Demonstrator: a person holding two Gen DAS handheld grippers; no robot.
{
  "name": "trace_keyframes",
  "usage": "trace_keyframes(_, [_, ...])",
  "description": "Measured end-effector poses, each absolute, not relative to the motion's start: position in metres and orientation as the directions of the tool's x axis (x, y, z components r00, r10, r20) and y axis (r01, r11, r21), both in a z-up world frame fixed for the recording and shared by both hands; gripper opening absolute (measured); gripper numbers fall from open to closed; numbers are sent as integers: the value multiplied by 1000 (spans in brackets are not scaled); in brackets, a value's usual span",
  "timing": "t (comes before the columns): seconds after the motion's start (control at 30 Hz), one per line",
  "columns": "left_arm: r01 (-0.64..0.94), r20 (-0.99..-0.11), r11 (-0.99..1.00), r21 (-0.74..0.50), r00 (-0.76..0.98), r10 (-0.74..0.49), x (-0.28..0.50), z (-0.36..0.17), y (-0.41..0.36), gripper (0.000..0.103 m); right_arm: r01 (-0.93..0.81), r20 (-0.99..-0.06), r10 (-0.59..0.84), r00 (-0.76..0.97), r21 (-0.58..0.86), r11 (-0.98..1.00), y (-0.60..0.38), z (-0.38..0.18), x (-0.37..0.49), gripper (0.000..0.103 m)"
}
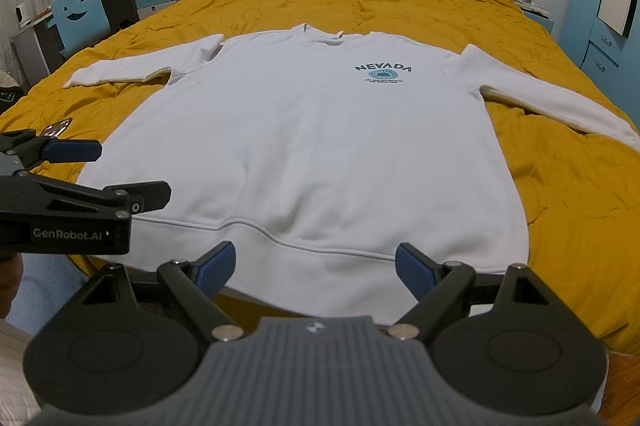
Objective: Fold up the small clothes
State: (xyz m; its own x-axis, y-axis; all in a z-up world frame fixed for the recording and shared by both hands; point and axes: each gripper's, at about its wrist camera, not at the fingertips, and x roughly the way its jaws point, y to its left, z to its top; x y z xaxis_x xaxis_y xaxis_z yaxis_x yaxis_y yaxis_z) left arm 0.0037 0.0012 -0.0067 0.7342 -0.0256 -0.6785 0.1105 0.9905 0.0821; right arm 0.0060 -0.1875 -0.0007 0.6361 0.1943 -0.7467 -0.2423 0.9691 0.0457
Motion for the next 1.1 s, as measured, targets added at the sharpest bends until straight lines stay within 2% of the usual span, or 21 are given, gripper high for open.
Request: trace_keyframes(1.1, [108, -684, 991, 80, 729, -24, 2, -10, 1, 103, -240, -749, 192, 634, 46, 970, -187, -1, 6, 83])
